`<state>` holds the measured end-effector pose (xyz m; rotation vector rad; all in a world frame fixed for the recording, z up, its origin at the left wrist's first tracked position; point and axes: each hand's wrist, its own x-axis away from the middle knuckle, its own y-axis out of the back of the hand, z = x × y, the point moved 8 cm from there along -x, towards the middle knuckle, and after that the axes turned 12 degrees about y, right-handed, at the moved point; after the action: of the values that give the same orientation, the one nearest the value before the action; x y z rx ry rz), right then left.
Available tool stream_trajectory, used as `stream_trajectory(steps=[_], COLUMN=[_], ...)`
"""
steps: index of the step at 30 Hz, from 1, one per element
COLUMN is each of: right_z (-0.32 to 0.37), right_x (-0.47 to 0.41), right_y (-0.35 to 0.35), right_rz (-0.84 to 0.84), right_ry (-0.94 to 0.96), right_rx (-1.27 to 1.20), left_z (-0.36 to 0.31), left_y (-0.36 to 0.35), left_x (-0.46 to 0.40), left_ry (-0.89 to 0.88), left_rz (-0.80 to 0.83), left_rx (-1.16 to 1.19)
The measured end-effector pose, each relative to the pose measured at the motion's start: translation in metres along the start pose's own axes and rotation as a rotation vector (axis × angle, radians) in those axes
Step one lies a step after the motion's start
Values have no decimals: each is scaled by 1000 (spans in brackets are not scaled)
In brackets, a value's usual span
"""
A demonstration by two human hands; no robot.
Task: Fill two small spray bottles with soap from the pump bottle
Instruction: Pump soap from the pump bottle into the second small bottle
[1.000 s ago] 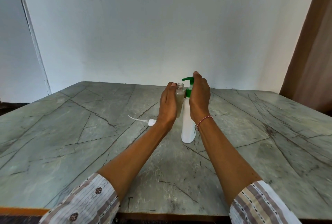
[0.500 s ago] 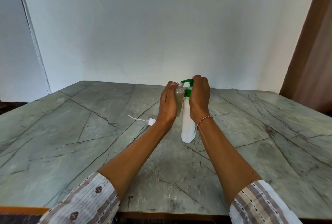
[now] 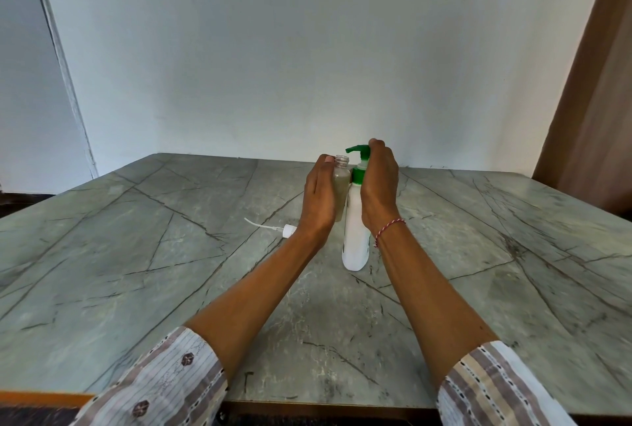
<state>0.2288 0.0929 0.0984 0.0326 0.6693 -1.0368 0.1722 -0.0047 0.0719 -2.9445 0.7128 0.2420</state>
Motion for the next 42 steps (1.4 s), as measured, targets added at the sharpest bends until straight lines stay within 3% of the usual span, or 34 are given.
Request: stream_trajectory(steps=[21,30,42], right_z=[1,1,6], right_x=[0,1,3], right_y=[-4,-2,-1], right_rz=[50,4,0], right_ry=[5,-15,23], right_rx=[85,-28,2], left_z=[7,5,0], left_y=[0,1,2], left_x=[-3,-2,-2], left_ry=[44,35,2], left_rz=[-15,-25,-18], left_rx=[17,14,8])
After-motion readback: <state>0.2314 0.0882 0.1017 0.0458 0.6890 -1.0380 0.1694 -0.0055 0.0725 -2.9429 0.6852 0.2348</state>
